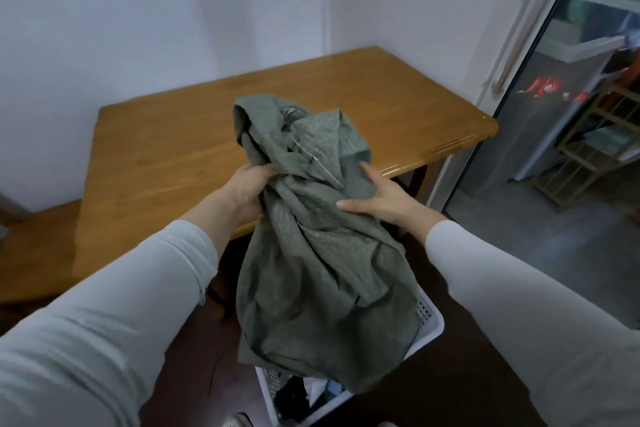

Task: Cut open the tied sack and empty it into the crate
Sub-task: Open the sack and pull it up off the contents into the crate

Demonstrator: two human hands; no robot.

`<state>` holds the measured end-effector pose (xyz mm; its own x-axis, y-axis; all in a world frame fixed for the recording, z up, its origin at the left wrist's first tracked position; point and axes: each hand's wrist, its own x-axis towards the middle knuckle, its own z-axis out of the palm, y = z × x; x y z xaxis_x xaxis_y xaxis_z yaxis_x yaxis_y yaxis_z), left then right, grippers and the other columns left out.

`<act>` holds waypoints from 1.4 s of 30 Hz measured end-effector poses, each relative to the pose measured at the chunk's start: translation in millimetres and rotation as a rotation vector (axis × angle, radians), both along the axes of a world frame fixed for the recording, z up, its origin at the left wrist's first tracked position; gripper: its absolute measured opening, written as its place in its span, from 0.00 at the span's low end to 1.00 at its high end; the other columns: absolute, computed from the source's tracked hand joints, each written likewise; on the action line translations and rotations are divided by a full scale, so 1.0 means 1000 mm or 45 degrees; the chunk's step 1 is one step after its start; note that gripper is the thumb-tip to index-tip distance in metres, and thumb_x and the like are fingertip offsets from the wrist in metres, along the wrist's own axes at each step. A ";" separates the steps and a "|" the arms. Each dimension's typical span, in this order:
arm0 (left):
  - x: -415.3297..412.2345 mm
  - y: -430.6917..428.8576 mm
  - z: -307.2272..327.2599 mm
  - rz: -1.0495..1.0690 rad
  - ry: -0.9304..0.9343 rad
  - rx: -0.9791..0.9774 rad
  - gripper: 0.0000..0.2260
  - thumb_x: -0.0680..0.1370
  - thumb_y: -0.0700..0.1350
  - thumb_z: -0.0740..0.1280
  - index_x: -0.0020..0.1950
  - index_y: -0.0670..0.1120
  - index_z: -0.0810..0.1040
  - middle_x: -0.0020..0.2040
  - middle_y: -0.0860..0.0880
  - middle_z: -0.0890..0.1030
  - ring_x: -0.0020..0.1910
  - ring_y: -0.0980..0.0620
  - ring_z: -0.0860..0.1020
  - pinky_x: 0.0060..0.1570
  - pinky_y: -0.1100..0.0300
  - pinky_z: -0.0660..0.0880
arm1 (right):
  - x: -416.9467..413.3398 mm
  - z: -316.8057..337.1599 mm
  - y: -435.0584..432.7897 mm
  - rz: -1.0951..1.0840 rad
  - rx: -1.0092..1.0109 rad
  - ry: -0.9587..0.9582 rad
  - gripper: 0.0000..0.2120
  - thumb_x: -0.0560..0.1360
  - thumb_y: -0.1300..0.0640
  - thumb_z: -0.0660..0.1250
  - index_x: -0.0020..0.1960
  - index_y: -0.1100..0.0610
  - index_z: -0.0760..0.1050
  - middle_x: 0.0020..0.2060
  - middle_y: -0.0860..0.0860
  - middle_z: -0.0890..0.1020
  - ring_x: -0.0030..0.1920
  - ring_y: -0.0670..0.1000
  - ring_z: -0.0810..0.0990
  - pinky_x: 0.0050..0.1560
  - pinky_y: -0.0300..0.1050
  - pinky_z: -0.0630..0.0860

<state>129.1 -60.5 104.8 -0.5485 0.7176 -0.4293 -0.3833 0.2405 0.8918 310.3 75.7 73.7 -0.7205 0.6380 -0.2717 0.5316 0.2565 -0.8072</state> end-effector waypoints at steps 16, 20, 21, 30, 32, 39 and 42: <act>-0.015 -0.008 -0.009 -0.296 1.047 -0.658 0.12 0.80 0.45 0.61 0.59 0.41 0.76 0.59 0.38 0.78 0.55 0.40 0.76 0.56 0.45 0.75 | 0.040 0.031 0.045 0.252 0.213 -0.916 0.53 0.57 0.33 0.75 0.74 0.53 0.58 0.72 0.53 0.65 0.70 0.56 0.67 0.69 0.52 0.67; -0.009 0.004 0.014 -0.004 0.598 -0.366 0.06 0.80 0.43 0.62 0.56 0.45 0.75 0.61 0.41 0.78 0.59 0.39 0.75 0.55 0.43 0.75 | 0.036 0.039 0.043 0.037 0.918 -0.717 0.07 0.73 0.57 0.63 0.47 0.60 0.74 0.47 0.58 0.78 0.48 0.59 0.78 0.45 0.49 0.73; -0.010 0.006 0.020 0.066 0.515 -0.261 0.09 0.80 0.43 0.62 0.59 0.44 0.75 0.61 0.42 0.77 0.60 0.40 0.75 0.53 0.44 0.75 | 0.036 0.045 0.047 -0.165 0.875 -0.522 0.09 0.74 0.60 0.61 0.51 0.61 0.76 0.50 0.61 0.78 0.52 0.61 0.79 0.48 0.51 0.74; 0.005 0.016 0.031 0.305 0.307 0.033 0.10 0.79 0.40 0.65 0.60 0.42 0.75 0.54 0.44 0.79 0.53 0.42 0.77 0.58 0.44 0.76 | 0.024 0.073 0.046 -0.682 0.575 0.116 0.15 0.73 0.66 0.56 0.58 0.67 0.72 0.59 0.65 0.77 0.59 0.65 0.75 0.52 0.49 0.71; 0.002 0.018 0.037 0.365 0.349 0.097 0.11 0.78 0.41 0.65 0.60 0.42 0.75 0.53 0.44 0.80 0.53 0.42 0.78 0.56 0.46 0.76 | 0.021 0.087 0.048 -0.708 0.585 0.161 0.14 0.73 0.65 0.56 0.56 0.65 0.73 0.56 0.64 0.78 0.56 0.63 0.76 0.47 0.46 0.68; 0.002 0.018 0.041 0.595 0.412 0.157 0.06 0.74 0.44 0.67 0.38 0.48 0.73 0.40 0.47 0.78 0.41 0.47 0.77 0.42 0.54 0.73 | 0.009 0.112 0.041 -0.791 0.615 0.365 0.12 0.73 0.61 0.57 0.53 0.62 0.76 0.52 0.60 0.80 0.51 0.60 0.77 0.50 0.47 0.71; 0.001 0.017 0.045 0.547 0.439 0.113 0.05 0.74 0.44 0.67 0.39 0.48 0.74 0.39 0.48 0.79 0.41 0.48 0.78 0.42 0.55 0.74 | 0.007 0.116 0.048 -0.783 0.555 0.294 0.14 0.74 0.60 0.57 0.54 0.63 0.76 0.54 0.62 0.80 0.55 0.62 0.77 0.51 0.48 0.71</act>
<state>130.2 -43.8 149.4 -0.8975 0.4239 -0.1213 -0.1128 0.0453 0.9926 317.2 124.0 189.8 -0.2114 0.9549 0.2083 0.5122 0.2897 -0.8085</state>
